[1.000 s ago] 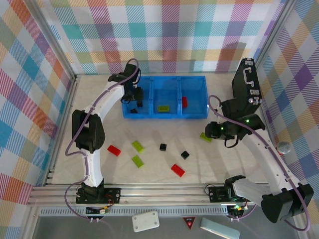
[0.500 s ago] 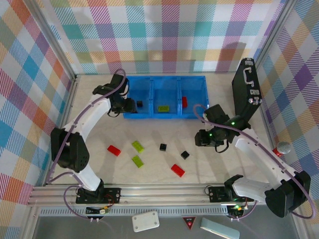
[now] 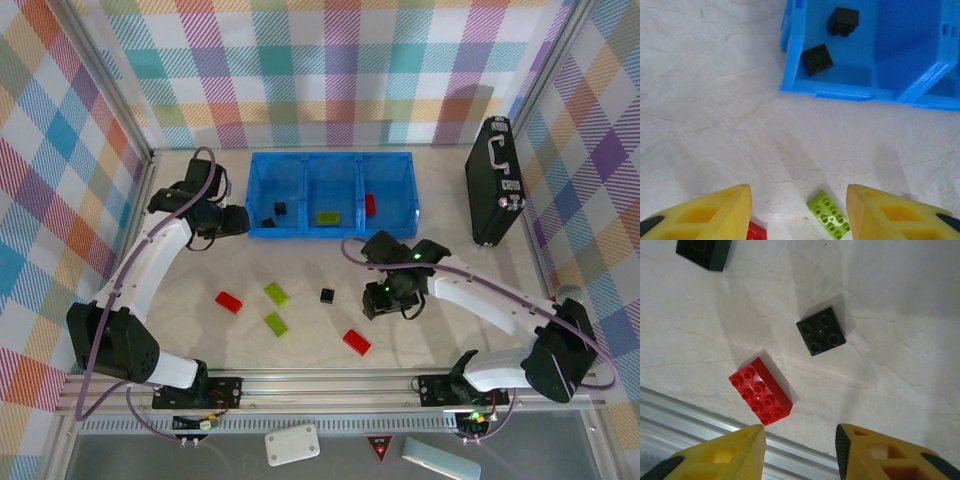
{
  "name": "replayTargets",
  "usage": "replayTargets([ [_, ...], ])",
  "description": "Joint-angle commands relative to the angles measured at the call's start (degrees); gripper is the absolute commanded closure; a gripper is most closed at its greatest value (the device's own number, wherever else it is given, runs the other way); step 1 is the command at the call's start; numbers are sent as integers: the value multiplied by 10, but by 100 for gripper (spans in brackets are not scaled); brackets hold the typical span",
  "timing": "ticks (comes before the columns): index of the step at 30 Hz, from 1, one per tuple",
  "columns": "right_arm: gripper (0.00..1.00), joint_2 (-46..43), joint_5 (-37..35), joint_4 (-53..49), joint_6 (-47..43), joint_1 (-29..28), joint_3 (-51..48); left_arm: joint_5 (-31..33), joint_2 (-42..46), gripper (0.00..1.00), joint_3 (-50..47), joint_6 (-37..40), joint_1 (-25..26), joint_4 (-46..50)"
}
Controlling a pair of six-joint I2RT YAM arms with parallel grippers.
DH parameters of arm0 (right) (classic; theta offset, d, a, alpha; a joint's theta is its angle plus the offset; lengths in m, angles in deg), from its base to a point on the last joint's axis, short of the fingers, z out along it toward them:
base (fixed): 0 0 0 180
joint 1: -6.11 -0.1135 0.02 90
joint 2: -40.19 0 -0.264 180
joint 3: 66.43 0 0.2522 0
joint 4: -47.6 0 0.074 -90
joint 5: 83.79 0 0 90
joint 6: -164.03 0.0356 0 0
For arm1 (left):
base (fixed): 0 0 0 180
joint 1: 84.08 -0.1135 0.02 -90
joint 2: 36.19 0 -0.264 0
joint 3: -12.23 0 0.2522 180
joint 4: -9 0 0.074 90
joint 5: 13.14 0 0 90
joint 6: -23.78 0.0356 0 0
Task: Sort the legos into containers by color
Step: Pick up the lego from the bottom-center of the table.
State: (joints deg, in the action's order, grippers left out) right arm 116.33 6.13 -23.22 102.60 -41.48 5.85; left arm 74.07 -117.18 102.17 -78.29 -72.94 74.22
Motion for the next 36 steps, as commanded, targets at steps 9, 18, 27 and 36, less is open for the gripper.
replayTargets([
  [9,53,134,-46,-34,-11,-103,76,4,40,47,-77,38,-27,-63],
  [18,48,243,-53,-44,-37,-156,128,6,71,47,-111,49,-30,-94],
  [27,48,311,-51,-38,-39,-181,145,2,76,47,-121,52,-30,-101],
  [36,50,321,-55,-34,-31,-182,129,2,77,47,-123,50,-30,-102],
])
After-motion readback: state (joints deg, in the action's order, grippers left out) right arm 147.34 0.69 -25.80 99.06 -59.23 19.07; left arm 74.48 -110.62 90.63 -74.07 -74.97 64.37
